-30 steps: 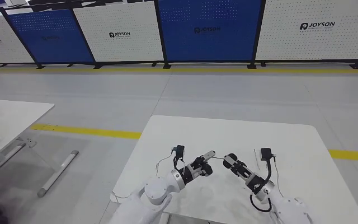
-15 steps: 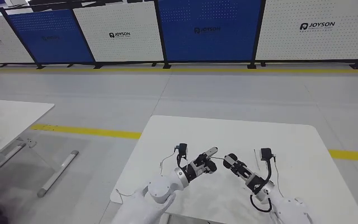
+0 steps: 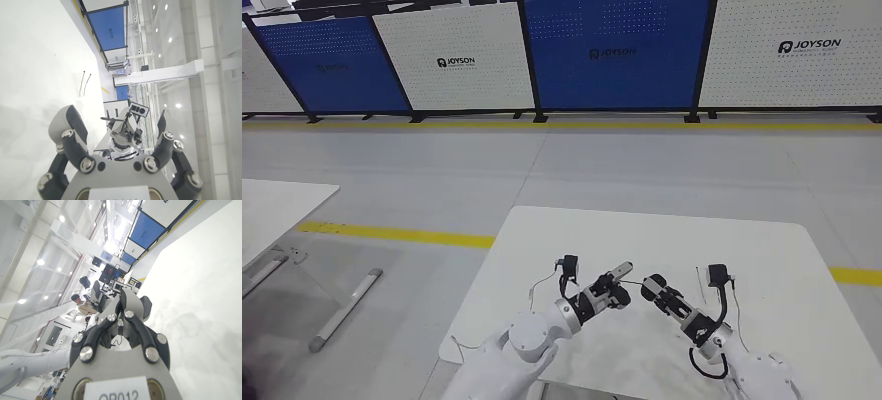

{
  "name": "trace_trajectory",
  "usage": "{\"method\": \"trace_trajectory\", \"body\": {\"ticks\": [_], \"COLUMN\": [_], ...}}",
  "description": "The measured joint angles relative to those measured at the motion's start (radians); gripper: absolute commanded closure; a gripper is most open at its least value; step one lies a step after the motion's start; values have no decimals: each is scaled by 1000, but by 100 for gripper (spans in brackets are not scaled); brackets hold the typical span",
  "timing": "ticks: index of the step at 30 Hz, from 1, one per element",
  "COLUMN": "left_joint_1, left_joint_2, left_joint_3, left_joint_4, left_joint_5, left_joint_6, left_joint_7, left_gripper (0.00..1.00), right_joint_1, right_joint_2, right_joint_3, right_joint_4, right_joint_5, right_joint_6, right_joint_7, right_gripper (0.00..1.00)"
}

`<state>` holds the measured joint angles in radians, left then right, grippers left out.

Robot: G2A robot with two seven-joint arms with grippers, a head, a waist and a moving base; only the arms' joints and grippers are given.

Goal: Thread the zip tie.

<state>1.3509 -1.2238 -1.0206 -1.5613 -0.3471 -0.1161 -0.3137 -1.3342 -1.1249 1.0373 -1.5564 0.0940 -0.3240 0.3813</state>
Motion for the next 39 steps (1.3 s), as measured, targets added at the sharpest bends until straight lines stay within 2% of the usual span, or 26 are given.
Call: {"method": "trace_trajectory", "body": {"ticks": [2,7,14,20,22,26,27,28,32,36,39], "left_joint_1": [1,5,8,11,15,21,21,21,20,18,18], "left_joint_2": [0,1,1,3,4,6,6,6,5,5,4], "left_joint_3": [0,-3,-6,-8,-8,-12,-14,-15,-16,-14,-12], "left_joint_4": [-1,-1,7,1,-3,-7,-7,-7,-6,-6,-6], "left_joint_5": [4,8,7,10,20,27,25,24,20,25,30], "left_joint_6": [-6,-18,-26,-38,-44,-55,-55,-55,-51,-47,-46], "left_joint_7": [1,2,-8,-18,-23,-27,-25,-24,-17,-9,-5], "left_gripper": [31,52,61,58,60,78,85,87,88,94,92], "right_joint_1": [0,0,0,0,0,0,0,0,0,0,0], "right_joint_2": [0,0,0,0,0,0,0,0,0,0,0], "right_joint_3": [0,0,0,0,0,0,0,0,0,0,0], "right_joint_4": [0,0,0,0,0,0,0,0,0,0,0], "right_joint_5": [0,0,0,0,0,0,0,0,0,0,0], "right_joint_6": [0,0,0,0,0,0,0,0,0,0,0], "right_joint_7": [0,0,0,0,0,0,0,0,0,0,0], "right_gripper": [100,100,100,100,100,100,100,100,100,100,100]}}
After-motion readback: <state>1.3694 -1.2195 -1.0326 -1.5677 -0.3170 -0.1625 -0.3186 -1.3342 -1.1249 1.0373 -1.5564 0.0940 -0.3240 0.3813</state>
